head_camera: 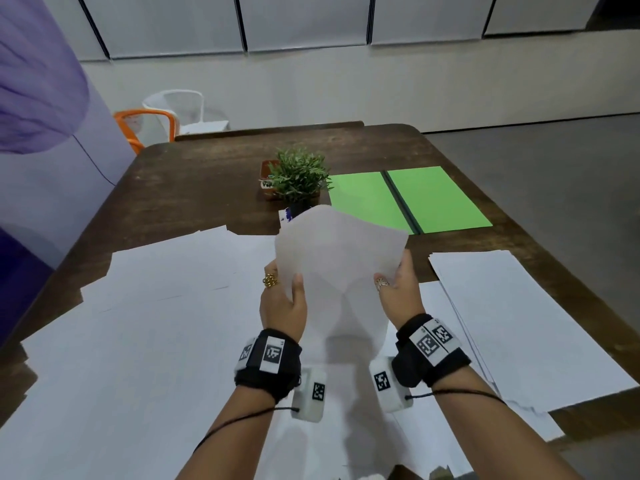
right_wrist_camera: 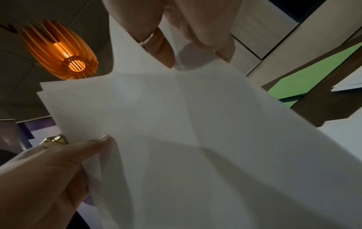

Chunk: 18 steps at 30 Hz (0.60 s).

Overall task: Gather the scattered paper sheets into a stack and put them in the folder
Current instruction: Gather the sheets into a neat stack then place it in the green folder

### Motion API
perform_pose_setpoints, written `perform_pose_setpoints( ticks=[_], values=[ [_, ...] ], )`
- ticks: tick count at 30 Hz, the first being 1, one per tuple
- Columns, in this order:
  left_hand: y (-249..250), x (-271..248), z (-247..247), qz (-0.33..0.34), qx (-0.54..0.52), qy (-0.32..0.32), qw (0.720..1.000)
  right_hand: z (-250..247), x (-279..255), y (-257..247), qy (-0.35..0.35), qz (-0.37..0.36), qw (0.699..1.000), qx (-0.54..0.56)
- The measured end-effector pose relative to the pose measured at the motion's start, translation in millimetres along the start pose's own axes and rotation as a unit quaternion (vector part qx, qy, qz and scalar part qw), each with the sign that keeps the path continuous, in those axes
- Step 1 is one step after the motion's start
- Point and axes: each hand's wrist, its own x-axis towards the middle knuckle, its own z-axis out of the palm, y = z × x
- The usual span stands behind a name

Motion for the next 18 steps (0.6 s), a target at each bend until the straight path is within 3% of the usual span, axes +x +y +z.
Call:
perform_pose_setpoints(
  ticks=[5, 10, 14, 18],
  values=[
    [8.6, -0.2, -1.8, -0.013, 0.015, 0.019, 1.000, -1.6, 3.4, -7.6, 0.014, -0.023, 0.999, 0.019],
    [-23.9, -25.5, -0.7, -0.076, 0.102, -0.057, 0.990, -10.0, -11.9, 24.1, -0.008, 0.051, 0.997, -0.065],
    [-33.5, -29.4, 6.0, -0.081, 0.110, -0.062, 0.989, -17.2, -15.6, 28.2, 0.006, 0.045, 0.994, -0.103],
    [-47.1, -35.0, 22.0, -0.106, 0.118, -0.115, 0.981, -23.6, -13.8, 53.2, -0.066, 0.107, 0.977, -0.172]
  ],
)
